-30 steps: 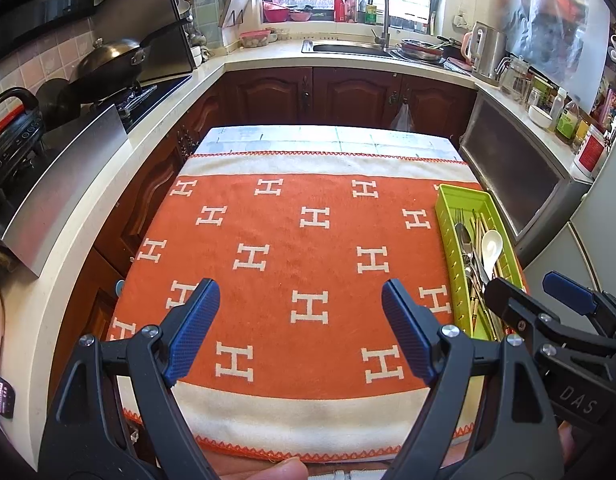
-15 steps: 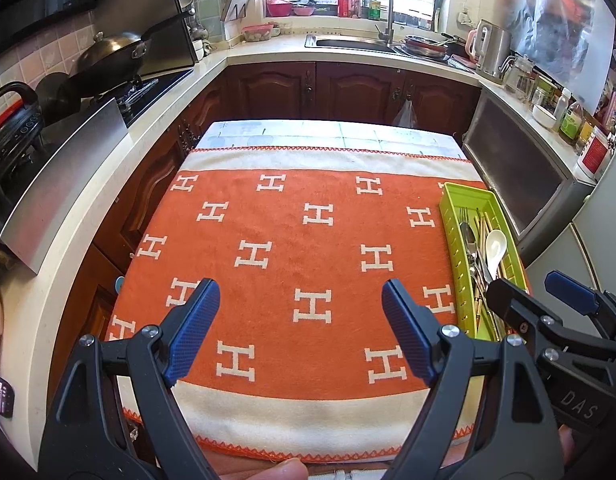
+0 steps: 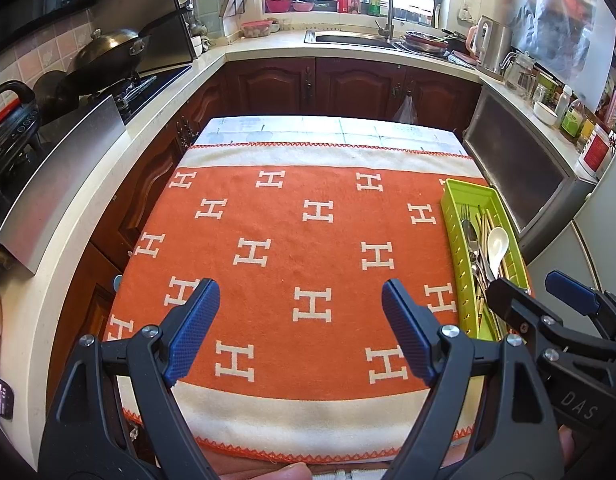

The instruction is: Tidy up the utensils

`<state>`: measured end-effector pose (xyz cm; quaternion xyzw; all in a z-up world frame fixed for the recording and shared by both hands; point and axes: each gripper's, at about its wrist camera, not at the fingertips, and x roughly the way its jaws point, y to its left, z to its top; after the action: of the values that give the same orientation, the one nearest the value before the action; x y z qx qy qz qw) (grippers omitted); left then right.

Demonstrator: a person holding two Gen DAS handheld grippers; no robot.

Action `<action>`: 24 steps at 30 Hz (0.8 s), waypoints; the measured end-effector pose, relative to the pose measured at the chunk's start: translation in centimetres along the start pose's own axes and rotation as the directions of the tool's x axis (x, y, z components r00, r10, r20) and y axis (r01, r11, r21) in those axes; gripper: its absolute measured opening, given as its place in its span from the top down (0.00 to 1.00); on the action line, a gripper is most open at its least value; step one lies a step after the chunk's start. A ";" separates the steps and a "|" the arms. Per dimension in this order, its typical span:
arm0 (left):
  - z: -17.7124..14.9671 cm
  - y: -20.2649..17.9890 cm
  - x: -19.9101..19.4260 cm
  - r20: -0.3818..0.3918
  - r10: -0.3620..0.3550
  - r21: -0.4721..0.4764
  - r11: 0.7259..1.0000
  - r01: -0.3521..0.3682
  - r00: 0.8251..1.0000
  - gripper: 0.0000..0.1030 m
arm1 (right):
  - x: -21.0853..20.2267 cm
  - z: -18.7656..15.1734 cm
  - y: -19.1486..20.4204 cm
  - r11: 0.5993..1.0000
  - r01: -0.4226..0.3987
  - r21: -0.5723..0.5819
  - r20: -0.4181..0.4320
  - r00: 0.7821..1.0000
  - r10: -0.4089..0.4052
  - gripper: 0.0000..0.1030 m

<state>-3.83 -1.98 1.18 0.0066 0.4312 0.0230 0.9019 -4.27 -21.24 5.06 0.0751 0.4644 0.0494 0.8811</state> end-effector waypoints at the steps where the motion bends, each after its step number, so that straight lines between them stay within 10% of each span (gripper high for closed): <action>1: 0.0 0.0 0.0 -0.001 0.000 0.000 1.000 0.000 1.000 0.21 | -0.1 0.1 0.1 1.000 0.000 0.000 0.000 1.000 0.000 0.15; 24: -0.4 0.2 0.5 -0.016 -0.002 -0.002 1.000 0.002 1.000 0.21 | 0.3 -0.2 0.0 1.000 -0.001 -0.002 -0.008 1.000 0.001 0.15</action>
<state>-3.78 -1.79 0.53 0.0049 0.4384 0.0227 0.8985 -4.26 -21.16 4.77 0.0743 0.4680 0.0504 0.8792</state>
